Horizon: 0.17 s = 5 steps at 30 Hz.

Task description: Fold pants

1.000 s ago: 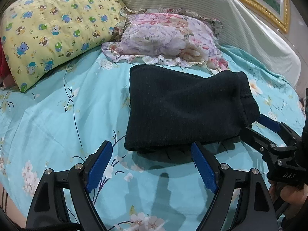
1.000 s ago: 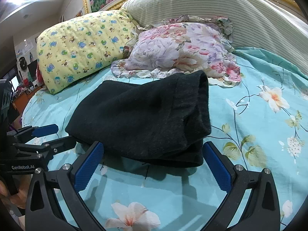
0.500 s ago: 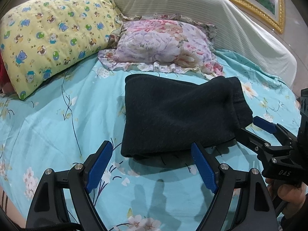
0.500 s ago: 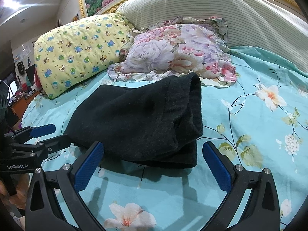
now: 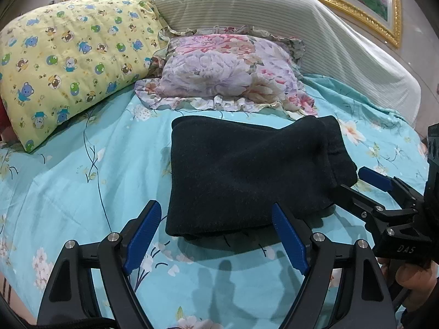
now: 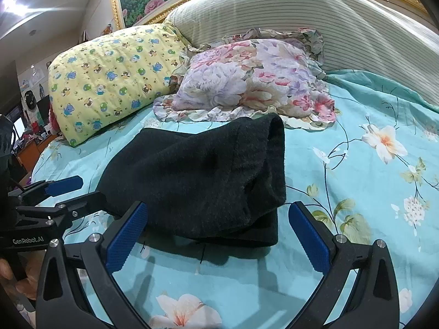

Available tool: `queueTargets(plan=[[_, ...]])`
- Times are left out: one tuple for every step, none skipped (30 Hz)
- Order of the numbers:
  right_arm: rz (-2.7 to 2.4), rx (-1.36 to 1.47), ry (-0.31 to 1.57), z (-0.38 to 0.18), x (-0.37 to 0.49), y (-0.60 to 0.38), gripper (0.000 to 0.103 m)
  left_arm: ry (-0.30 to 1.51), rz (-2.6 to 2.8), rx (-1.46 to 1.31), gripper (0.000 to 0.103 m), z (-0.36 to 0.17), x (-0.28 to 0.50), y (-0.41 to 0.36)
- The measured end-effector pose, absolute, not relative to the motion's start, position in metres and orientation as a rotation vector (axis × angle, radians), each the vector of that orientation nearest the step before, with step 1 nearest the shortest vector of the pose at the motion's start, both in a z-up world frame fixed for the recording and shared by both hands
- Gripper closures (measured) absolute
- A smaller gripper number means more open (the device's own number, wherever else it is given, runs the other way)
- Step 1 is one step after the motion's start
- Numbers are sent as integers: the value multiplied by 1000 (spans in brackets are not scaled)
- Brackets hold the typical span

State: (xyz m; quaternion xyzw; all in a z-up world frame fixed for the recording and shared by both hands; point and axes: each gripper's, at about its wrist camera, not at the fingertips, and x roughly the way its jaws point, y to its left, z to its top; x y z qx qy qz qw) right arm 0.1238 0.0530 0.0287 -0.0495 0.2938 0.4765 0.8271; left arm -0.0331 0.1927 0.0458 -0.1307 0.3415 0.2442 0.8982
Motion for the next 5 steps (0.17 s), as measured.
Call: queueTargets(plan=[[1011,-104,624,29,124,53,1,710,497,-285,20,46,-32,195],[1012,-102,623,29,124,53,1,714,493,-298,20,46,-32,197],[1012,-101,622,30,124,53,1,716,499,-302,19,47,-31,198],[1012,-100,621,31,124,54,1,720,510,-306,19,47,-30,200],[1012,-97,621,31,124,54,1,721,509,-310,19,48,-30,201]])
